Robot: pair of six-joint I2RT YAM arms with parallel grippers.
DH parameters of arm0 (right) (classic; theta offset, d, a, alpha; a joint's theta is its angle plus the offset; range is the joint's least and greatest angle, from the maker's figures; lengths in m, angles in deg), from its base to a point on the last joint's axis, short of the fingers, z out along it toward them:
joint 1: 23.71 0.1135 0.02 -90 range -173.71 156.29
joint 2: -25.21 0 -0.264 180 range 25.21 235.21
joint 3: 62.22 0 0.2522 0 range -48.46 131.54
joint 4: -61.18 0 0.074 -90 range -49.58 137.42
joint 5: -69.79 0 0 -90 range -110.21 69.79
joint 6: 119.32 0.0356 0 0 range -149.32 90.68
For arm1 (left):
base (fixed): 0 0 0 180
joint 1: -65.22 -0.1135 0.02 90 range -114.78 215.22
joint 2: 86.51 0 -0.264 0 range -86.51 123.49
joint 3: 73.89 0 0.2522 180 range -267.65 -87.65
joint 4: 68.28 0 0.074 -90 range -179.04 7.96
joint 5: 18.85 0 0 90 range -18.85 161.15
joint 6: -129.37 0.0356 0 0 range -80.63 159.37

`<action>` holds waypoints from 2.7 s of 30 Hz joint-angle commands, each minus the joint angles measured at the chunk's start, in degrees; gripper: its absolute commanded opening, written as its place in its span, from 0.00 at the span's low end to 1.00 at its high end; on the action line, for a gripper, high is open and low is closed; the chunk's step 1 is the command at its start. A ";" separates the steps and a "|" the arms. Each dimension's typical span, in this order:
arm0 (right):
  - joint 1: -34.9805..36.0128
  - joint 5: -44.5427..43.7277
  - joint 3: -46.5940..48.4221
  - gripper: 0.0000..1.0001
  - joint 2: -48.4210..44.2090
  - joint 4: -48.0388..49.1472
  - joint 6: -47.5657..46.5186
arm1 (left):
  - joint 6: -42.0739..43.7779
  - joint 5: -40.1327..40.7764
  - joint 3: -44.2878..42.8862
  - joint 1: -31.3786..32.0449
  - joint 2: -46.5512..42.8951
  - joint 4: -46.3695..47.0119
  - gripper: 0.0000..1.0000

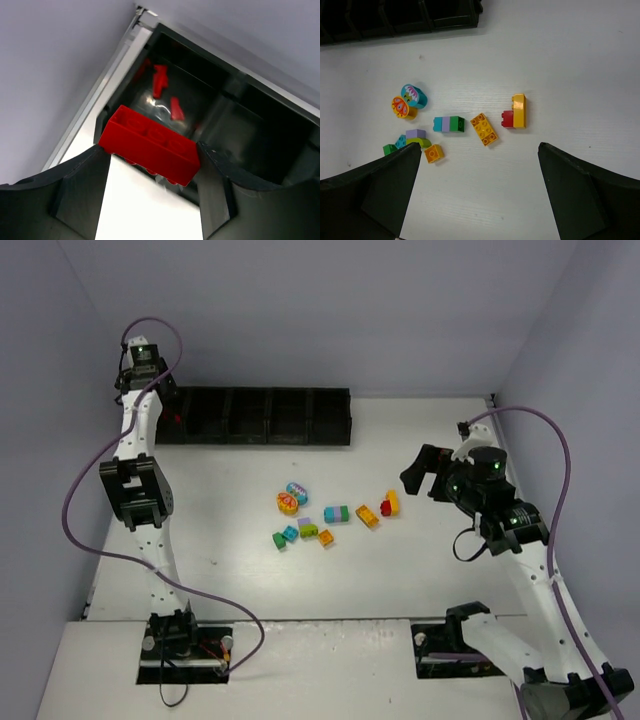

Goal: Sort the legos into containers by color

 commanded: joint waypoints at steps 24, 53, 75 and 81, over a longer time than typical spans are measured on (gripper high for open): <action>0.21 -6.70 -2.46 0.97 8.12 7.21 2.53 | -1.99 -6.22 -6.65 -3.46 5.79 11.12 0.76; 1.01 -11.72 7.21 0.62 43.36 10.99 9.39 | -2.06 -22.91 44.94 35.30 -34.90 8.58 0.77; 3.38 -11.71 8.01 0.34 52.33 9.93 8.51 | -3.21 -26.78 47.15 41.45 -35.17 7.52 0.77; 3.47 -10.66 7.66 0.27 52.51 9.94 7.90 | -3.12 -27.66 46.27 41.89 -33.59 6.64 0.77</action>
